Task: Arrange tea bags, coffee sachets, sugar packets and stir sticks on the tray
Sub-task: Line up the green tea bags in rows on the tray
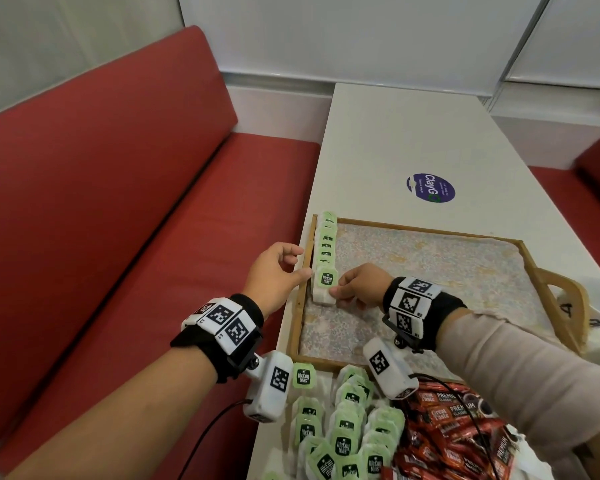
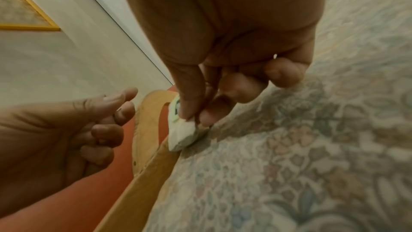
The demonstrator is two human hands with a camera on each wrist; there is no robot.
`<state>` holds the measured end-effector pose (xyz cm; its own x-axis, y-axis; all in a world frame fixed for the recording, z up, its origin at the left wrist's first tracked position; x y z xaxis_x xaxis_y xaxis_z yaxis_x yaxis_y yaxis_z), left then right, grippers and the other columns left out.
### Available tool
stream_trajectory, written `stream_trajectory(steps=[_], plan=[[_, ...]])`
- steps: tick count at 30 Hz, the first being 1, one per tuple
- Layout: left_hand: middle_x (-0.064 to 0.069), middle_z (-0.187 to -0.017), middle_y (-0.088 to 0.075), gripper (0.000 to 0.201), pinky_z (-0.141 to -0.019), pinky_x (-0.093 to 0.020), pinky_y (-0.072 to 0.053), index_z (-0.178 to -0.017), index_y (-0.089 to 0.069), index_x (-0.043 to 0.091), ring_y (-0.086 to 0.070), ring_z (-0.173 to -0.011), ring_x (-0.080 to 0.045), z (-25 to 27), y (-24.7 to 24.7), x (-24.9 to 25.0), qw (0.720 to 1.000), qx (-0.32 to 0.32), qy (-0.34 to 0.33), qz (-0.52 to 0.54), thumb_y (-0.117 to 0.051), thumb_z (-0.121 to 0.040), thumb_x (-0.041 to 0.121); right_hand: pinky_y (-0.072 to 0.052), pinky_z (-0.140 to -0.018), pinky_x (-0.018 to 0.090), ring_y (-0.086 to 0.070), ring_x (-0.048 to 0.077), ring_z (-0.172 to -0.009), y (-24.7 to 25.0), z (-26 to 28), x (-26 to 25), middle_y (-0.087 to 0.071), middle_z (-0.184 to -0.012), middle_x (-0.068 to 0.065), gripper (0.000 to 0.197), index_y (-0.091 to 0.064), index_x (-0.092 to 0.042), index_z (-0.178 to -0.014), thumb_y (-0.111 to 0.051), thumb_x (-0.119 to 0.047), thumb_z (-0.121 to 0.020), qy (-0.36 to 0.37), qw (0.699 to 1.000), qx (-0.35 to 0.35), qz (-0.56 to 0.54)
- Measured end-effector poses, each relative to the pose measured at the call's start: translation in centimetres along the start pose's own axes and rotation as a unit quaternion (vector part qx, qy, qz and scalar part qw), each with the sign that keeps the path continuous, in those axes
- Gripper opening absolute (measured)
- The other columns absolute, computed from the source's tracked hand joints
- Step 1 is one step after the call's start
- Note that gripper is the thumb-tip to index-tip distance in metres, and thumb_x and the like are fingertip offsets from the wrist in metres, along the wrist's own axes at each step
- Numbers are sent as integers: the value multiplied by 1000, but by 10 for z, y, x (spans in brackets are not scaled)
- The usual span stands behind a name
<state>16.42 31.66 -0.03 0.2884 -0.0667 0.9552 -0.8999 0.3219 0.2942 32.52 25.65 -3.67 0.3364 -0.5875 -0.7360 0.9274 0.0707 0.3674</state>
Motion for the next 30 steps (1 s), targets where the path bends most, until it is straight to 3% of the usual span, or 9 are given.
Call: stream_trajectory(steps=[3, 9, 15, 19, 23, 25, 28, 30], plan=[[10, -87, -52, 28, -63, -16, -36, -100, -61, 21, -43, -66, 0, -1, 0, 1, 1000, 1, -5, -14, -75, -78, 13, -41, -52, 27, -49, 13, -44, -4, -2, 1, -65, -59, 5, 17, -64, -10, -70, -71, -16, -84, -12, 1000, -15, 13], [11, -86, -52, 28, -62, -15, -35, -100, -61, 20, -43, -63, 0, -1, 4, 2, 1000, 4, -3, -12, -76, -78, 12, -35, -44, 24, -44, 14, -43, -8, -2, 0, -66, -59, 5, 12, -63, -8, -77, -66, -13, -87, -32, 999, -18, 3], [12, -87, -53, 27, -65, -13, -36, -100, -61, 21, -45, -67, 2, -1, 5, 2, 1000, 0, -1, -16, -75, -78, 12, -41, -46, 27, -48, 15, -42, -7, -4, -3, -66, -61, 6, 15, -59, -11, -75, -66, -14, -87, -28, 998, 1, 55], [12, -87, -54, 21, -68, -12, -38, -98, -61, 21, -49, -75, -1, 0, 6, 2, 1000, 0, 3, -8, -72, -81, 14, -44, -47, 24, -54, 13, -45, 4, -3, -14, -70, -72, 7, 23, -53, -15, -69, -72, -19, -81, 15, 991, 60, 117], [10, -88, -55, 16, -69, -9, -40, -95, -62, 22, -50, -78, -2, 3, 10, 4, 1000, 8, 0, -14, -69, -84, 14, -42, -46, 19, -52, 5, -43, 1, -2, -25, -69, -73, -1, 31, -49, -17, -64, -76, -22, -78, 58, 985, 57, 150], [9, -89, -55, 15, -66, -4, -39, -95, -62, 22, -50, -78, -1, 7, 13, 5, 1000, 11, -1, -22, -68, -85, 13, -45, -51, 21, -55, 8, -52, -2, -3, -25, -66, -72, -3, 31, -50, -17, -62, -78, -22, -76, 51, 980, 53, 183], [8, -90, -56, 14, -69, -7, -38, -95, -62, 22, -51, -79, -1, 15, 17, 5, 1000, 9, 0, -26, -66, -86, 12, -47, -59, 22, -59, 13, -69, -3, -1, -24, -63, -75, -5, 30, -51, -21, -63, -78, -24, -75, 34, 968, 57, 242], [9, -89, -56, 14, -70, -10, -39, -94, -62, 23, -52, -80, -2, 22, 20, 6, 1000, 6, 0, -24, -66, -86, 11, -49, -62, 23, -60, 13, -73, -4, 3, -26, -64, -81, -3, 29, -51, -22, -64, -77, -27, -77, 32, 963, 61, 260]])
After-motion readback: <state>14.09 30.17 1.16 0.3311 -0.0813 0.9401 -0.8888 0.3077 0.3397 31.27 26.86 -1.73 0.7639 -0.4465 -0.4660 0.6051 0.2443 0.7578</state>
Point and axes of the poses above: each hand's wrist, its own z-axis away from the middle knuckle, its own y-axis out of the back of the hand, x = y × z, the point moved 8 cm from there along -z, towards the middle knuckle
